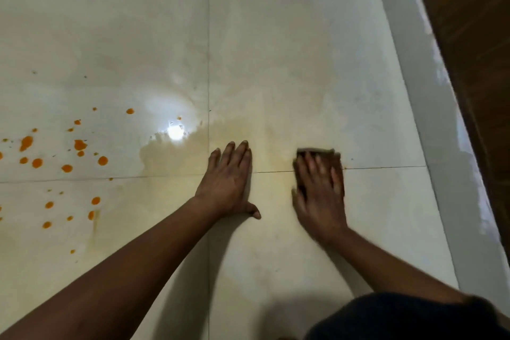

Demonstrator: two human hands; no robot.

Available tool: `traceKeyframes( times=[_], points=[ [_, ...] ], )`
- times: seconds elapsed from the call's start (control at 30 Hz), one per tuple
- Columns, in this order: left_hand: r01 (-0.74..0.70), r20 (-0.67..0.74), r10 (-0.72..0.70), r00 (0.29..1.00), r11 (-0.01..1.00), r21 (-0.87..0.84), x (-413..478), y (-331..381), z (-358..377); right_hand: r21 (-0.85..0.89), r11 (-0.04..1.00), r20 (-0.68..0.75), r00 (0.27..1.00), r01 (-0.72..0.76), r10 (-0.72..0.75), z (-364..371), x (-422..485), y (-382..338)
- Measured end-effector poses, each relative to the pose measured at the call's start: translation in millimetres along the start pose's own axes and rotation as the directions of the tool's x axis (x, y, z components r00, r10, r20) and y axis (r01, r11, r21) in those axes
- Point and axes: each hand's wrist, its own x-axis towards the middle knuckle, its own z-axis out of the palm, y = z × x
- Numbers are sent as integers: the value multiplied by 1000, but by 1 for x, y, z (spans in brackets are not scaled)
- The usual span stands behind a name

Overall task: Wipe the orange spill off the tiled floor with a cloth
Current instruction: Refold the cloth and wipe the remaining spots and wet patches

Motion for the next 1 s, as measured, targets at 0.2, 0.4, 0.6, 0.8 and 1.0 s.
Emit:
traceKeyframes(
  times=[0.2, 0.4, 0.6, 0.8, 1.0],
  points=[
    [-27, -11, 27, 1000, 999, 46, -3, -1, -5, 69, 910, -39, 911, -408, 411, -23, 52, 27],
    [29, -89, -29, 996, 1000, -5, -46, -39, -1, 57, 972, 27, 973, 229, -231, -8, -22, -18],
    [283, -95, -293, 951, 953, -103, -103, -84, 7, 59, 966, 18, 967, 252, -254, -14, 80, -148],
    [438, -109, -460, 881, 881, -178, -150, -110, 21, 87, 738, 113, 730, 669, -674, -2, 37, -121],
    [574, -119, -610, 783, 784, -237, -195, -122, 47, 51, 832, 43, 831, 552, -554, 7, 104, -296]
  ],
)
